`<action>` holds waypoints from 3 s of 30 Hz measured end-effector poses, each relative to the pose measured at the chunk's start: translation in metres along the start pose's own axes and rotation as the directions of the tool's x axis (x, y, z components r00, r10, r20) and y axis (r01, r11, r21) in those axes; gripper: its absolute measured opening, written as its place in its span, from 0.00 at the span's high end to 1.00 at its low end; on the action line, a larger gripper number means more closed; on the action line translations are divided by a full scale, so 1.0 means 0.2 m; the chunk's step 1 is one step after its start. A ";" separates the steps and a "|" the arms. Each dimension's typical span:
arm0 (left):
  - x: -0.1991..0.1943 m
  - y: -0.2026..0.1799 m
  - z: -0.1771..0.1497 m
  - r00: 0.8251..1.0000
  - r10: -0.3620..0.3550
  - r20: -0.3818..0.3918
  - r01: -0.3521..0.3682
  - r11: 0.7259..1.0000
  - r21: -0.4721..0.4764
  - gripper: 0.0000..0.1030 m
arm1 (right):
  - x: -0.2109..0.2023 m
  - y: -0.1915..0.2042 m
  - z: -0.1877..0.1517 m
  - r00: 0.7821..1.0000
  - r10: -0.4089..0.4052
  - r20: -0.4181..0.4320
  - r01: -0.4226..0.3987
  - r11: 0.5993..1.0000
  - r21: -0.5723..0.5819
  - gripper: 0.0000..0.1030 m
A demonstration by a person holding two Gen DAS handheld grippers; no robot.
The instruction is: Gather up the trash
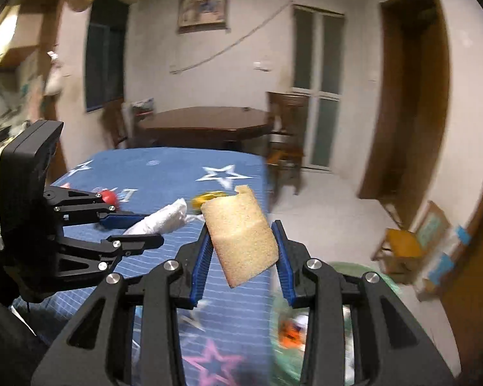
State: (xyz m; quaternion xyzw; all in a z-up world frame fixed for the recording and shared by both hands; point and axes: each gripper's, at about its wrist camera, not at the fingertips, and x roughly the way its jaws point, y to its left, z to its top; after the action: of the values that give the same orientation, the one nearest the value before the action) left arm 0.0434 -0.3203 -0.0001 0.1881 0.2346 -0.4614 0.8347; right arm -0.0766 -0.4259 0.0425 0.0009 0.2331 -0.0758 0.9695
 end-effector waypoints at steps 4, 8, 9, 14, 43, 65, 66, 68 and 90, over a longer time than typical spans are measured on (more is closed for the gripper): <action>0.13 -0.14 0.19 0.999 -0.049 0.009 0.049 0.999 0.015 0.74 | -0.11 -0.19 -0.02 0.989 -0.147 -0.010 0.147 0.988 0.055 0.66; 0.27 -0.25 0.36 0.998 -0.058 0.004 0.058 0.998 0.032 0.74 | -0.13 -0.34 -0.07 0.962 -0.268 -0.056 0.272 0.958 0.095 0.66; 0.31 -0.29 0.41 0.998 -0.064 0.001 0.064 0.997 0.033 0.74 | -0.13 -0.38 -0.08 0.957 -0.282 -0.071 0.288 0.952 0.104 0.66; 0.50 -0.45 0.55 0.994 -0.099 -0.035 0.101 0.994 0.039 0.74 | -0.10 -0.54 -0.15 0.928 -0.342 -0.147 0.364 0.918 0.156 0.66; 0.91 -0.70 0.40 0.988 -0.042 -0.147 0.063 0.988 0.143 0.74 | 0.07 -0.69 -0.37 0.916 -0.241 -0.320 0.326 0.914 0.243 0.66; 0.89 -0.67 0.35 0.992 -0.028 -0.123 0.046 0.988 0.146 0.41 | 0.12 -0.68 -0.39 0.908 -0.250 -0.335 0.337 0.913 0.230 0.46; 0.89 -0.66 0.34 0.992 -0.027 -0.122 0.045 0.989 0.144 0.41 | 0.12 -0.68 -0.39 0.907 -0.252 -0.336 0.338 0.913 0.229 0.46; 0.87 -0.66 0.33 0.993 -0.022 -0.119 0.039 0.989 0.142 0.41 | 0.12 -0.67 -0.40 0.906 -0.254 -0.338 0.341 0.912 0.228 0.46; 0.29 -0.72 0.05 0.998 -0.052 0.033 0.048 0.993 0.106 0.09 | -0.43 -0.41 -0.59 0.841 -0.524 -0.135 0.535 0.770 0.348 0.06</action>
State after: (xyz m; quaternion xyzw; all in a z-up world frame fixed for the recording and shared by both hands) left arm -0.0509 -0.4376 -0.0390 0.2176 0.1998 -0.4972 0.8158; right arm -0.2175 -0.4894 -0.0205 0.1199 0.2196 -0.3883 0.8869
